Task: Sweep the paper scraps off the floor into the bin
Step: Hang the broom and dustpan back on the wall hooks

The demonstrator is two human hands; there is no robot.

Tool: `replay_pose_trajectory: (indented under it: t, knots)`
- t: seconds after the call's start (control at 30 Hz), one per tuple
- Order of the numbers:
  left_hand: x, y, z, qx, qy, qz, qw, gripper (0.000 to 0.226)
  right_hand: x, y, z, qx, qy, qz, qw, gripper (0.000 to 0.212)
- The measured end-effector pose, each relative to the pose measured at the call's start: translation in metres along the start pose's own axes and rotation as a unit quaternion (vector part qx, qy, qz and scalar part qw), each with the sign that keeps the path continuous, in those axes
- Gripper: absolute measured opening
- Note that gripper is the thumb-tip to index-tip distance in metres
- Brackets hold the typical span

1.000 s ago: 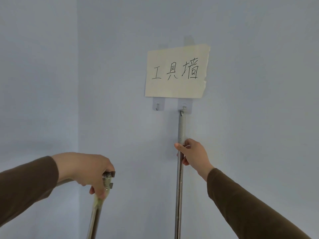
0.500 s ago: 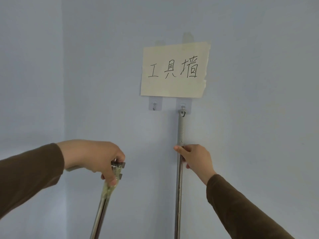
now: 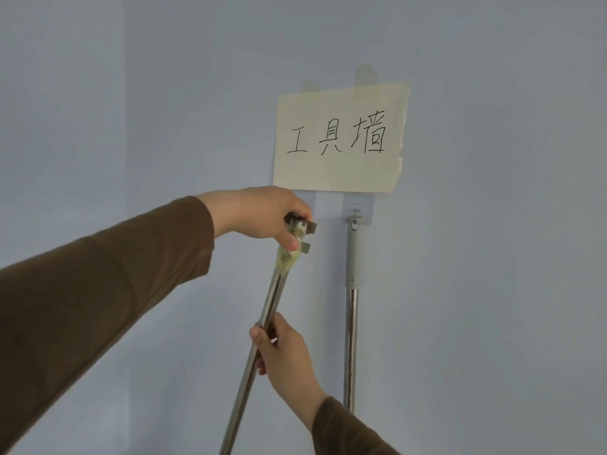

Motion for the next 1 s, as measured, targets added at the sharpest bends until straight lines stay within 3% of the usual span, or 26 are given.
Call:
replay_pose_trajectory:
  t: [0.03, 0.1, 0.17, 0.2, 0.23, 0.33, 0.4, 0.5, 1.0]
  knots:
    - [-0.002, 0.002, 0.003, 0.042, 0.01, 0.023, 0.999, 0.043, -0.001, -0.003, 0.004, 0.012, -0.004, -0.01, 1.0, 0.023]
    - [-0.007, 0.01, 0.003, 0.208, 0.025, 0.045, 0.977, 0.055, -0.003, -0.011, 0.012, 0.025, -0.011, -0.021, 0.999, 0.027]
    - [-0.009, 0.031, -0.011, 0.405, 0.008, -0.06, 0.912, 0.05, -0.006, -0.02, 0.022, 0.034, -0.019, -0.021, 0.999, 0.031]
    - [-0.009, 0.049, -0.018, 0.463, -0.017, -0.121, 0.878, 0.045, -0.007, -0.024, 0.027, 0.037, -0.022, -0.022, 0.999, 0.031]
    - [-0.012, 0.07, -0.02, 0.472, -0.054, -0.176, 0.862, 0.041, -0.008, -0.027, 0.032, 0.039, -0.024, -0.021, 0.999, 0.032]
    - [-0.021, 0.128, -0.014, 0.314, -0.163, -0.307, 0.884, 0.037, -0.005, -0.032, 0.043, 0.041, -0.016, -0.016, 0.999, 0.03]
    - [-0.024, 0.15, -0.009, 0.254, -0.163, -0.32, 0.898, 0.027, 0.001, -0.032, 0.047, 0.039, -0.013, -0.015, 0.999, 0.024]
    - [-0.024, 0.164, -0.003, 0.245, -0.164, -0.319, 0.901, 0.017, 0.011, -0.03, 0.051, 0.04, -0.003, -0.01, 0.999, 0.019]
    - [-0.031, 0.198, 0.007, 0.209, -0.172, -0.294, 0.917, 0.02, 0.032, -0.026, 0.054, 0.054, 0.042, 0.035, 0.997, 0.016]
Point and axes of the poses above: each hand's wrist, its own z-axis towards the middle knuckle, its own y-axis out of the palm, x = y × z, the point moved 2 cm from there along z, towards the middle knuckle, and after that the axes turned 1 degree about -y, right-handed, at the moved point
